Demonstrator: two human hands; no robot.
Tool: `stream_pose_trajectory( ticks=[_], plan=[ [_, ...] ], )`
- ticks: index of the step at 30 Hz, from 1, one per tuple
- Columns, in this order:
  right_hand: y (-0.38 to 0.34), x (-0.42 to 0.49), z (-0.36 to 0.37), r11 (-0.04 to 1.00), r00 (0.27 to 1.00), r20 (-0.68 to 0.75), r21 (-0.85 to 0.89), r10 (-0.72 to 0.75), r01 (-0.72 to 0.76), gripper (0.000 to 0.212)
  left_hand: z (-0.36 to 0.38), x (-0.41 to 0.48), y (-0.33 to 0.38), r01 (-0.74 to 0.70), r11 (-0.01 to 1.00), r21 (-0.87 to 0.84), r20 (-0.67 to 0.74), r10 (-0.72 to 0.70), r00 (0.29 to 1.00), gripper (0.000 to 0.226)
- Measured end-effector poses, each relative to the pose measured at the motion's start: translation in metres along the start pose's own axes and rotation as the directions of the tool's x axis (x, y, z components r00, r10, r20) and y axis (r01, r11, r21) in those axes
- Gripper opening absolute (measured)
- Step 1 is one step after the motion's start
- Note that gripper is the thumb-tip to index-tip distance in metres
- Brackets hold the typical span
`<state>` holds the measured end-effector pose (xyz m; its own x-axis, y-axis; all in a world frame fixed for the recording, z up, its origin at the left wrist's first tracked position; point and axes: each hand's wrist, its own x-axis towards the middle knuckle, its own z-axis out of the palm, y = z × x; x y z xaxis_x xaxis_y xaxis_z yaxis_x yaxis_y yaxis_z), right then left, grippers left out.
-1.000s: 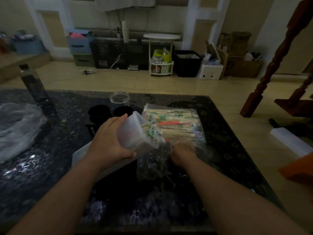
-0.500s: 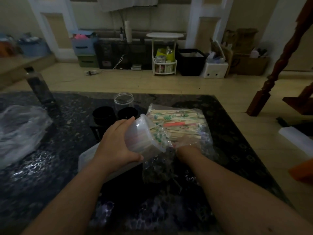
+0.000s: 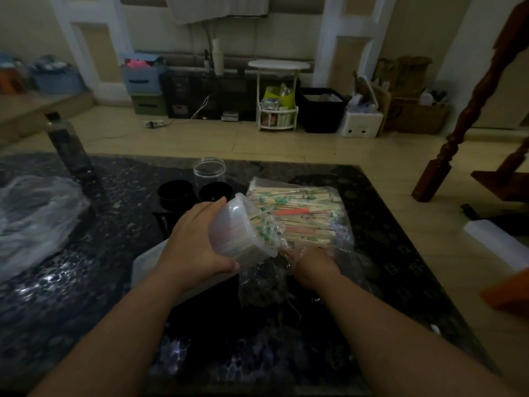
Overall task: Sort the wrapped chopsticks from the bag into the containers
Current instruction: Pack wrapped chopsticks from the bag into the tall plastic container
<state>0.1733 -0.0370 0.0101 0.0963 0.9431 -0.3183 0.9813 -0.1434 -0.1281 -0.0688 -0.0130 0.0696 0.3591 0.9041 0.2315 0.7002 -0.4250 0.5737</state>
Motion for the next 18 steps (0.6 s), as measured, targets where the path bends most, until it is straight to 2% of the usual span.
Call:
stream_pose_trajectory(
  ticks=[4, 9, 13, 18],
  plan=[
    [-0.003, 0.000, 0.006, 0.991, 0.997, -0.032, 0.112, 0.073, -0.069, 0.041, -0.001, -0.003, 0.002, -0.002, 1.000, -0.006, -0.008, 0.002, 1.000, 0.123],
    [-0.014, -0.001, 0.000, 0.994, 0.988, 0.117, 0.036, 0.098, -0.102, 0.056, 0.000, -0.005, 0.003, 0.001, 1.000, -0.012, -0.008, -0.001, 1.000, 0.124],
    [-0.012, -0.002, 0.000, 0.990, 0.991, 0.065, 0.061, 0.121, -0.125, 0.043, 0.000, -0.005, 0.004, -0.009, 1.000, -0.010, -0.018, 0.009, 1.000, 0.124],
    [-0.008, -0.013, -0.002, 0.976, 0.988, 0.087, 0.162, 0.130, -0.143, 0.054, 0.001, -0.007, 0.003, -0.011, 1.000, -0.013, -0.015, 0.011, 1.000, 0.126]
  ],
)
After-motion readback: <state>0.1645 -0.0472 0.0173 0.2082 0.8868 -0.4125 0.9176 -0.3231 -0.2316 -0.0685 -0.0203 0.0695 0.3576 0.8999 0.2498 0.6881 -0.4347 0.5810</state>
